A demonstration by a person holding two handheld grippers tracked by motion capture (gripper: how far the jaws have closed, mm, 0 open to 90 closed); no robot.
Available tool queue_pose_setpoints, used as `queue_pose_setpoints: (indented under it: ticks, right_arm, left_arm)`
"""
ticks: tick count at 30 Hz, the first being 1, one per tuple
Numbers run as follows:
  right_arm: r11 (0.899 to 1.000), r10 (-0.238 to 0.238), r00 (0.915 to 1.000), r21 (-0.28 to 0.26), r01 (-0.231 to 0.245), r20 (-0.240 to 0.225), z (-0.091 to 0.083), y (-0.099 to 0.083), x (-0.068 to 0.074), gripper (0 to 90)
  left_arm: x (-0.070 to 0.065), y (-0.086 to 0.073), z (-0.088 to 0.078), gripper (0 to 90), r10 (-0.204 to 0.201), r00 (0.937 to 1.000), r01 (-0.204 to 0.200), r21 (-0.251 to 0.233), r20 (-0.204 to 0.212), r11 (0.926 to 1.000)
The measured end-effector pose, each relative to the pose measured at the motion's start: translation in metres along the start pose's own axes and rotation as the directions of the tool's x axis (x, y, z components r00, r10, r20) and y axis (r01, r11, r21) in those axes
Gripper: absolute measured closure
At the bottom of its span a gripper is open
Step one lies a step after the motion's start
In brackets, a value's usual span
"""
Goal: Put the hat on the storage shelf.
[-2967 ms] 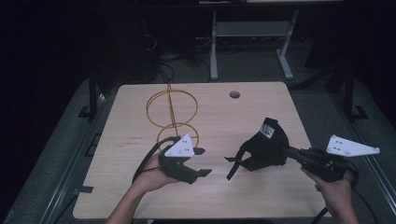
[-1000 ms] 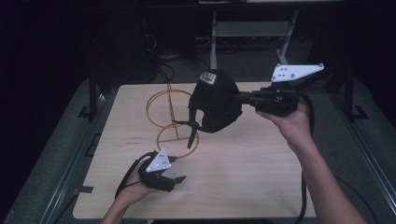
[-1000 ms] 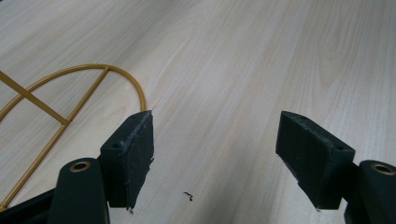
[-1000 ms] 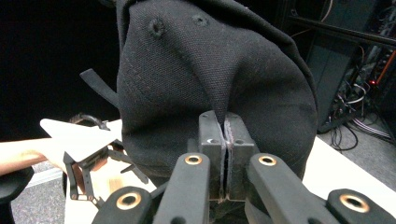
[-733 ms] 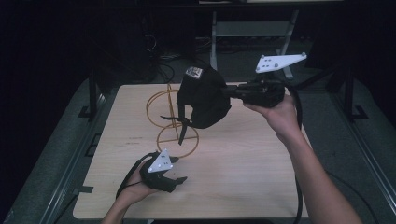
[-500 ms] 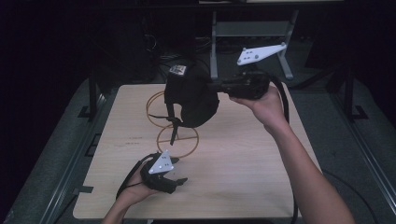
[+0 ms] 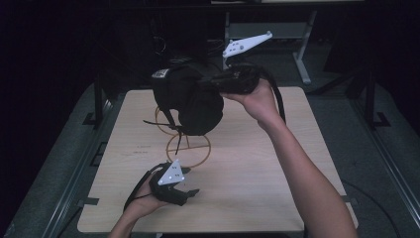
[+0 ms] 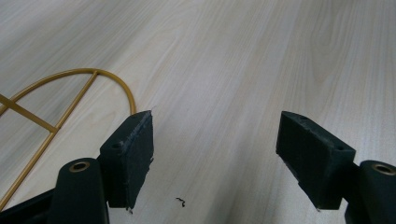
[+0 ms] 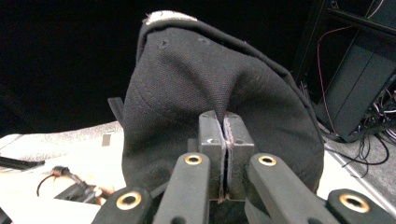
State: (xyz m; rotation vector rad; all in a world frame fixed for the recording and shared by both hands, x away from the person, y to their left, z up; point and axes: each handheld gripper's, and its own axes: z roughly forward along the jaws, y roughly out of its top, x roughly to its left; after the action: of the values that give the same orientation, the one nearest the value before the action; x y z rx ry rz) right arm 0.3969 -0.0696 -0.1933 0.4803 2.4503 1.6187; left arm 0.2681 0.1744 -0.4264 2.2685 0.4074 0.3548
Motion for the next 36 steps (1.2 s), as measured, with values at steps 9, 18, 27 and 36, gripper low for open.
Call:
queue_pose_setpoints:
  ticks: [9,18,27,36]
  right_arm:
    - [1.0,0.019,0.9997,-0.01,-0.018,0.014,0.03,0.011,-0.006,88.6]
    - [1.0,0.02,0.9983,0.003,-0.02,0.055,0.054,0.012,-0.01,88.5]
    - [0.999,0.031,0.998,0.036,-0.033,0.055,0.097,0.012,-0.009,86.8]
    - [0.995,0.086,0.9952,0.051,-0.089,0.046,0.101,0.001,-0.012,52.4]
  left_arm:
    - [0.0,0.001,-0.002,27.6,-0.001,1.0,0.001,-0.01,0.007,1.0]
    - [-0.002,0.003,-0.001,25.7,-0.002,1.0,0.002,-0.017,0.009,0.9999]
    - [-0.004,0.003,-0.001,25.6,0.006,0.9999,-0.005,-0.014,0.014,0.9999]
    - [-0.005,0.003,-0.002,25.4,0.008,0.9999,-0.008,-0.021,0.011,0.9997]
